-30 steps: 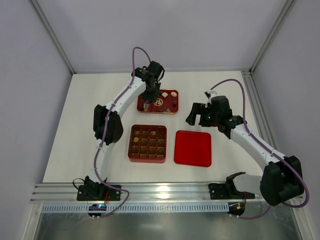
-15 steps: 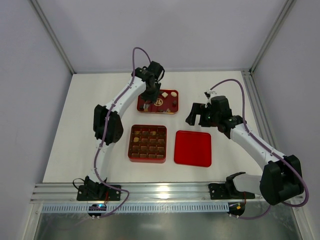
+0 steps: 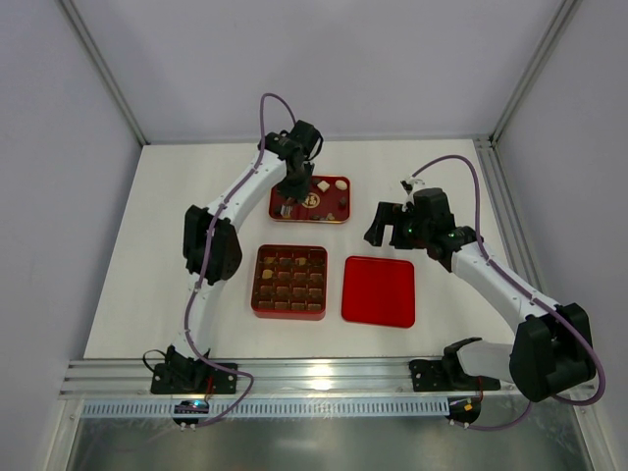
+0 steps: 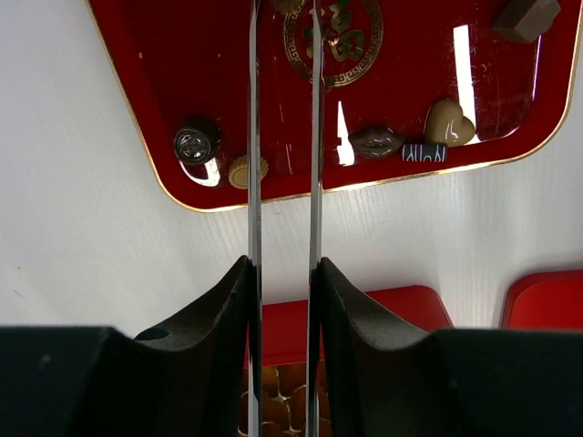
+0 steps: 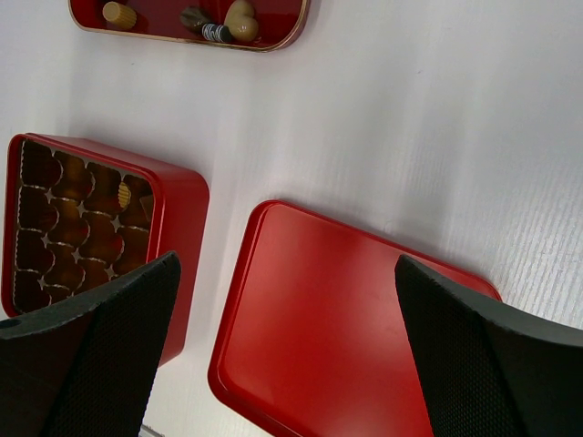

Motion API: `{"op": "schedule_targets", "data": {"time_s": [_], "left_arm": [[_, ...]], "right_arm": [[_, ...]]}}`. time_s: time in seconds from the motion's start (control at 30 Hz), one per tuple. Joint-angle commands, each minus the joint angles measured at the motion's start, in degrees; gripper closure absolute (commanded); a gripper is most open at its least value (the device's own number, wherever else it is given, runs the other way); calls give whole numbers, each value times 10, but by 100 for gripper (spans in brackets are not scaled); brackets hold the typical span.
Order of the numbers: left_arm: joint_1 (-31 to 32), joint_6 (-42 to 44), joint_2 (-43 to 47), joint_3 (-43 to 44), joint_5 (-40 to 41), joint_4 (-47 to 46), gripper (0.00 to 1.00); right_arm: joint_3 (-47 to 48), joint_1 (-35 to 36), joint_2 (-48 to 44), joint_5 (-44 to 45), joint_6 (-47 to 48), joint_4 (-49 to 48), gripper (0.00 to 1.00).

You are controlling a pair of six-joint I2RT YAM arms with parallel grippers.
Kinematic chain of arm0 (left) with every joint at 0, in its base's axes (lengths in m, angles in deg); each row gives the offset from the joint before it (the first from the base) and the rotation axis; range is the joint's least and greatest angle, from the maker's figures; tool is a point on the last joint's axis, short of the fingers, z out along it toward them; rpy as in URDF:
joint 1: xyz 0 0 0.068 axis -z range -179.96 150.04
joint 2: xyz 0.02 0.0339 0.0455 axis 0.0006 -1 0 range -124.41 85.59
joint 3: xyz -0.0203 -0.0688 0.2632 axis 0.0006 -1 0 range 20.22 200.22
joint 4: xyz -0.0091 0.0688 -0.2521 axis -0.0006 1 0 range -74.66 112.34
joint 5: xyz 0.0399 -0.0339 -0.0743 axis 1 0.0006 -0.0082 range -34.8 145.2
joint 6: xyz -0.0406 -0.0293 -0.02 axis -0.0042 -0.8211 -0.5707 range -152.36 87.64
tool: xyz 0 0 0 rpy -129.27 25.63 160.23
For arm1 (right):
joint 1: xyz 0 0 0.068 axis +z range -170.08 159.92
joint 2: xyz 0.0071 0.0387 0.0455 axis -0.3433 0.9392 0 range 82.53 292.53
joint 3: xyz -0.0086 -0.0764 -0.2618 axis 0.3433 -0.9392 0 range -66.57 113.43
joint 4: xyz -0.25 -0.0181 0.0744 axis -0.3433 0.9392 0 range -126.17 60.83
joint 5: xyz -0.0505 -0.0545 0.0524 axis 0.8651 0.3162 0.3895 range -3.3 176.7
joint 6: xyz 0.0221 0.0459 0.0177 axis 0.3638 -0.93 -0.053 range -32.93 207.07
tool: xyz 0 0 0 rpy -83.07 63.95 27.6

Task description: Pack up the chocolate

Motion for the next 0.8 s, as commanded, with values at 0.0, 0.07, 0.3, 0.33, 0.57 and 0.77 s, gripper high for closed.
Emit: {"op": "schedule_targets", "data": {"time_s": [0.0,0.07,0.3,0.33,0.57,0.77], "left_arm": [[-3,-1,27,15,-6,8,68],[-3,-1,32,16,-6,7,69],[-3,-3,58,16,-2,10,72],[-3,-3,61,16,0,12,72],[-3,-4,75,15,1,17,73],[-3,-3,83,14,3,23,73]], "right_arm": [[6,-3,-1,-2,7,-21,0],[7,-3,-1,-1,7,-19,0],[8,-3,-1,-1,6,-20,0],[7,-3,-1,-1,6,-19,0],[6,-3,1,-2,5,-23,0],[5,-3,3,-2,3,-24,0]]}}
